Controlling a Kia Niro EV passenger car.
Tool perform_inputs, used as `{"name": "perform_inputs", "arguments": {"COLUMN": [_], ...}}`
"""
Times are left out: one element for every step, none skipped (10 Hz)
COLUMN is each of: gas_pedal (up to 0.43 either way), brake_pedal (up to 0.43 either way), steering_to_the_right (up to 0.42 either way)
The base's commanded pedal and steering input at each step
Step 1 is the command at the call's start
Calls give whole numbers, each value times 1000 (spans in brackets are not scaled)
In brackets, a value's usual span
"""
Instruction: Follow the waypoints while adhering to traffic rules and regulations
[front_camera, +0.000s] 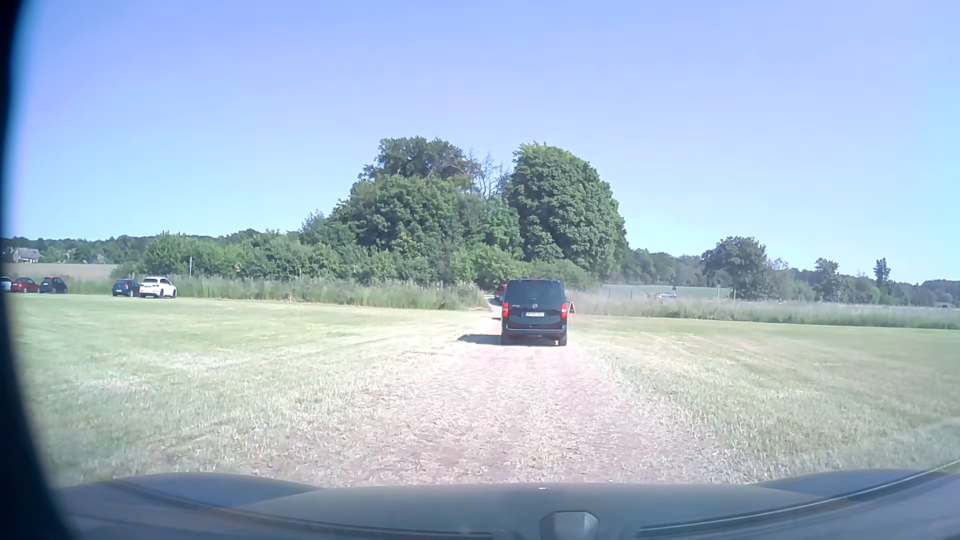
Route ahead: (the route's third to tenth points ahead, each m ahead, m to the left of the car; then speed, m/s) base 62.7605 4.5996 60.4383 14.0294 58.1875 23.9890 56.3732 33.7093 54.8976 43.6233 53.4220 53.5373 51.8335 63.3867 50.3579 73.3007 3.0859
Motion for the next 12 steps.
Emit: {"name": "perform_inputs", "arguments": {"gas_pedal": [39, 39, 39, 39, 39, 39, 39, 39, 39, 39, 39, 39], "brake_pedal": [6, 6, 6, 6, 6, 6, 6, 6, 6, 6, 6, 6], "steering_to_the_right": [5, 6, 7, 8, 9, 10, 12, 12, 12, 11, 8, 8]}}
